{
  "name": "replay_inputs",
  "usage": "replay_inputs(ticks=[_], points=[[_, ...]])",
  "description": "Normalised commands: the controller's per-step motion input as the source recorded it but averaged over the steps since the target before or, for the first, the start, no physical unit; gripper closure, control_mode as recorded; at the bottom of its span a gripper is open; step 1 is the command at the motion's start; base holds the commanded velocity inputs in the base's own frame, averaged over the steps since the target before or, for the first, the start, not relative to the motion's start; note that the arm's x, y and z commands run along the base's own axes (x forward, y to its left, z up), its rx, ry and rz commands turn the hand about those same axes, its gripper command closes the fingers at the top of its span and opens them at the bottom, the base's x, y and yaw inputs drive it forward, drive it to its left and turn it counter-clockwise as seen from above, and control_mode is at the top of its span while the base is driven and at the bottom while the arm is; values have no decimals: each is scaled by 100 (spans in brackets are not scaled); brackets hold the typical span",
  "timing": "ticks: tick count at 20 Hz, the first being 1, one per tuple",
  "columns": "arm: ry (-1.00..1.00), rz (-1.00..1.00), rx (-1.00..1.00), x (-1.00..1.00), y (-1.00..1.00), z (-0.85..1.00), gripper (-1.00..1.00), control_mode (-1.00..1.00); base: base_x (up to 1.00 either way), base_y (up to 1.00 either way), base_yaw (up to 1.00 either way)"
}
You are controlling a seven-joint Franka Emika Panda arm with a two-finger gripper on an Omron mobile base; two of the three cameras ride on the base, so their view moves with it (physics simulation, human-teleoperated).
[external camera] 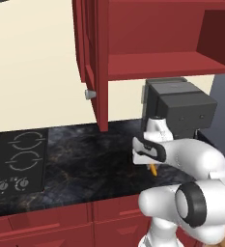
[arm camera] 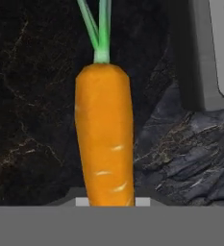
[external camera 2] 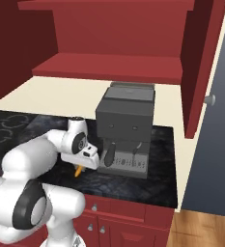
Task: Pick the carrot from the counter and place it in the cabinet. Then close the cabinet.
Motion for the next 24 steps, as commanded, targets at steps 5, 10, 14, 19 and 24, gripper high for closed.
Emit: replay_inputs(ticks=[5, 10, 14, 19, 24], points=[[-3, -9, -1, -27, 1, 100, 100, -100, 0, 0, 0], [-14, -9, -6, -29, 0, 100, 100, -100, 0, 0, 0], [-23, -7, -9, -28, 0, 100, 100, -100, 0, 0, 0], [-31, -6, -12, -7, 0, 100, 100, -100, 0, 0, 0], [-45, -3, -17, 0, 0, 100, 100, -100, 0, 0, 0]])
